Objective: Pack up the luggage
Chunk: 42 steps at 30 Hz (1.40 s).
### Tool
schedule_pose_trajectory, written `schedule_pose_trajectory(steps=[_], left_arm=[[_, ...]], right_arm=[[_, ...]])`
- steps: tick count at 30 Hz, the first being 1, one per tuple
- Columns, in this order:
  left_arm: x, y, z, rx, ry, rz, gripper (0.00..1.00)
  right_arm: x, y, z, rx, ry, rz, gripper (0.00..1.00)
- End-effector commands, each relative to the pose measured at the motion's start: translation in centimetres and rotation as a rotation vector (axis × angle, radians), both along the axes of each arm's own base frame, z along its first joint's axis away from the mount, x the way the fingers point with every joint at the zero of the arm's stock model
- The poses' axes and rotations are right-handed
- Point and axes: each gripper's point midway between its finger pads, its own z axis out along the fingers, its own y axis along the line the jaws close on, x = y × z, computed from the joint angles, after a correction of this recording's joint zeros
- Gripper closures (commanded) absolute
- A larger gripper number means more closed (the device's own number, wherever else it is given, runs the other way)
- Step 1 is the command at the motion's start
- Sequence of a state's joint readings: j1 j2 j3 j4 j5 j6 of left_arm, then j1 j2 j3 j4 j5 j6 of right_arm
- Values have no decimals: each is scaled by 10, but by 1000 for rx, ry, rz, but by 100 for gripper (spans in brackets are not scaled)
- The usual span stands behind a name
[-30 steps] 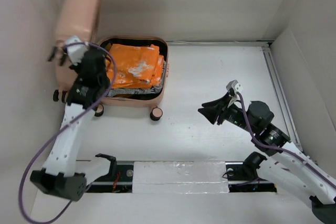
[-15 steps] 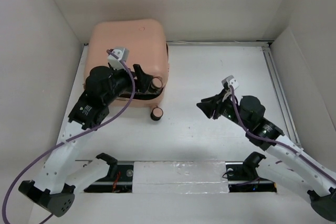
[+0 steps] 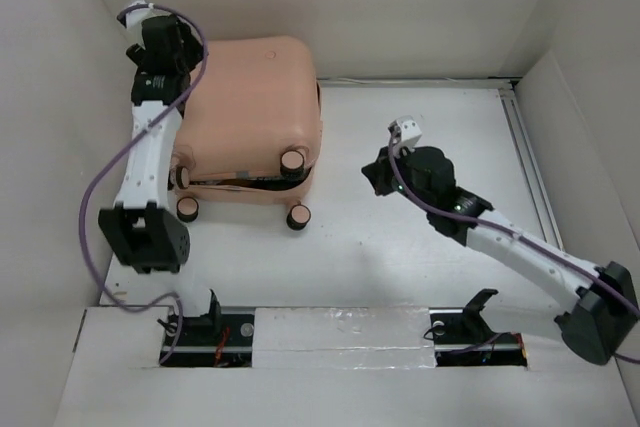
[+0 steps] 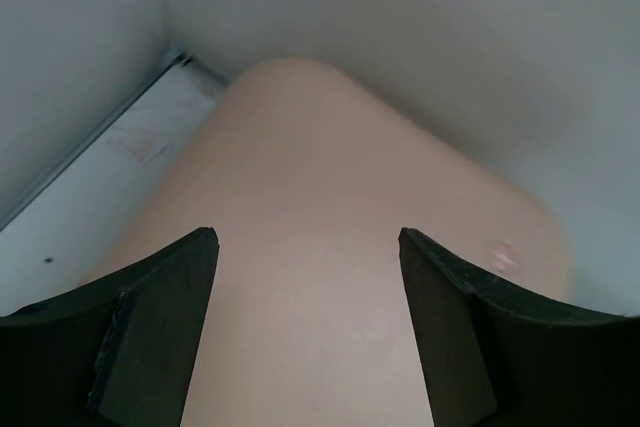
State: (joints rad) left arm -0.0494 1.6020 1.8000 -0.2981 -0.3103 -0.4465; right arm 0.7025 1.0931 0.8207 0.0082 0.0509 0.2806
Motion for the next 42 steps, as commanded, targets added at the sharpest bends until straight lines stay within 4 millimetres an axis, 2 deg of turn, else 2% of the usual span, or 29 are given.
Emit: schedule_pose_trajectory(steps=[1, 2, 5, 6, 8, 10, 11, 14, 15, 16, 19, 21, 22, 24, 26, 27, 28, 29, 30, 31, 32, 33, 34, 35, 36, 37, 38, 39, 42], left_arm=[[18, 80, -61, -75, 179, 171, 32], [22, 92, -68, -87, 195, 181, 32], [34, 137, -101, -89, 262, 232, 34], [38, 146, -102, -95, 258, 239, 34], [45, 171, -128, -100, 306, 255, 35], [47, 185, -137, -117, 325, 263, 35], [49, 196, -159, -139, 360, 265, 35], [60, 192, -184, -164, 399, 192, 36], [64, 189, -203, -182, 429, 174, 36], [64, 184, -221, -204, 457, 149, 38], [74, 154, -247, -290, 463, 37, 39], [70, 131, -270, -318, 510, -15, 39], [71, 111, -277, -315, 533, -47, 39], [67, 79, -292, -340, 560, -97, 39], [66, 38, -285, -342, 530, -161, 39], [47, 23, -309, -375, 584, -167, 39], [39, 9, -311, -407, 581, -185, 39], [32, -9, -291, -446, 527, -198, 39], [32, -19, -282, -463, 467, -219, 39], [5, -31, -308, -496, 516, -208, 39], [-4, -48, -286, -498, 465, -241, 39], [-8, -61, -279, -515, 429, -256, 39], [-30, -70, -297, -518, 472, -250, 39], [-41, -91, -283, -492, 452, -279, 39], [-57, -102, -295, -498, 468, -283, 39], [-57, -114, -280, -500, 432, -315, 39], [-76, -122, -294, -502, 461, -318, 39], [-88, -141, -280, -496, 427, -365, 39], [-121, -156, -287, -501, 430, -372, 39]], right_arm=[[44, 10, 36, 33, -92, -80, 100], [53, 19, 15, -2, -48, -70, 100], [80, 26, 17, 8, -68, -82, 100], [88, 33, 2, -10, -44, -73, 100], [110, 35, 11, 6, -59, -89, 100], [126, 42, -4, -12, -31, -87, 100], [138, 45, 7, 3, -50, -97, 100], [163, 56, -14, -24, -26, -96, 100], [172, 65, -1, -3, -48, -83, 100], [185, 68, -22, -17, -14, -94, 100], [206, 79, -24, -21, -14, -106, 100], [219, 83, -44, -34, 8, -130, 100], [225, 89, -35, -21, -5, -122, 100], [234, 93, -52, -15, 36, -118, 100], [235, 94, -47, -9, 27, -118, 100], [232, 93, -49, -3, 40, -122, 100], [228, 88, -46, -5, 39, -130, 100], [218, 80, -63, -28, 65, -139, 100], [209, 72, -39, -4, 28, -148, 100], [202, 68, -32, 13, 5, -148, 100], [190, 52, -55, -2, 48, -166, 100], [183, 44, -53, 6, 44, -160, 100], [175, 36, -32, 40, 17, -162, 100], [171, 24, -34, 39, 23, -172, 100], [159, 12, -37, 33, 31, -181, 100], [156, 3, -38, 22, 28, -189, 100], [152, -7, -44, 12, 45, -203, 100], [151, -25, -55, -7, 60, -222, 100], [152, -45, -59, -22, 73, -150, 100]])
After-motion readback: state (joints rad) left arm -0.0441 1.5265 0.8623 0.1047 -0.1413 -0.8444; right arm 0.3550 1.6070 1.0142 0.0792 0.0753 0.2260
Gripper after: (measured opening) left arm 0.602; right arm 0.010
